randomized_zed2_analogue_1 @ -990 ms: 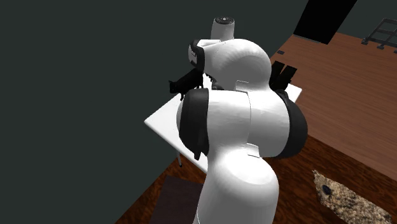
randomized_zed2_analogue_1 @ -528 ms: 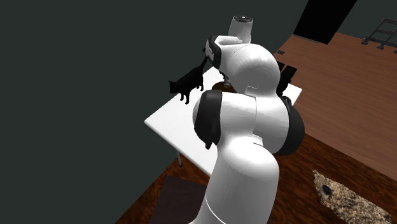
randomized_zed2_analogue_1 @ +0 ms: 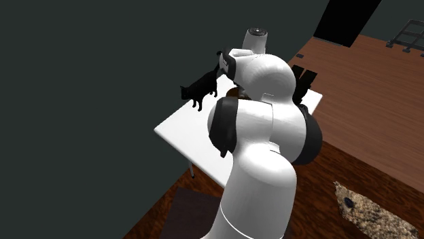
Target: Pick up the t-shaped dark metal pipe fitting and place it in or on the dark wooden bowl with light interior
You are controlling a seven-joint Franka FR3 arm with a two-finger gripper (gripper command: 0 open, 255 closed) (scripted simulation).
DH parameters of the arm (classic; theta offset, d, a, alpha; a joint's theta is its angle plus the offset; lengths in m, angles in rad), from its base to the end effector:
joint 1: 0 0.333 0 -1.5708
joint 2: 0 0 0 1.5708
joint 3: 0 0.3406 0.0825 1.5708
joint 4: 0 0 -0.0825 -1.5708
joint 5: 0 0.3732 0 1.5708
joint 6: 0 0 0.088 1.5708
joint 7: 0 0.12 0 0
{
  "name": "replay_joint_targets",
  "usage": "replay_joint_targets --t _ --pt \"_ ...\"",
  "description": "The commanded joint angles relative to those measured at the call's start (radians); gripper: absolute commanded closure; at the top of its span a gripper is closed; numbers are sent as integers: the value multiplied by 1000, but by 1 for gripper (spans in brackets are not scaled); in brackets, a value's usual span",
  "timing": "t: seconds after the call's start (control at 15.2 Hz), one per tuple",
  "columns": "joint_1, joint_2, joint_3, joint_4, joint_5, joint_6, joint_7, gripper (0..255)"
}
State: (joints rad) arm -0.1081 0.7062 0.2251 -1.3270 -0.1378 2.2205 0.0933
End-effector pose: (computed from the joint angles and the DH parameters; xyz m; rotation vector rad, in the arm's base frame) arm 0.7624 0.0403 0.3533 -3.0825 -0.0442 -0.3115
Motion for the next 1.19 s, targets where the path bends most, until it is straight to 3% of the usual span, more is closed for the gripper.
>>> replay_joint_targets --t 0.0,0.73,0.79,1.12 --pt "-1 12 -2 -6 -2 19 -1 255" --pt "1 32 -5 -20 -6 52 1 255" --pt "1 32 -5 -20 -6 52 1 0" --pt "1 32 -5 -20 -6 52 1 0"
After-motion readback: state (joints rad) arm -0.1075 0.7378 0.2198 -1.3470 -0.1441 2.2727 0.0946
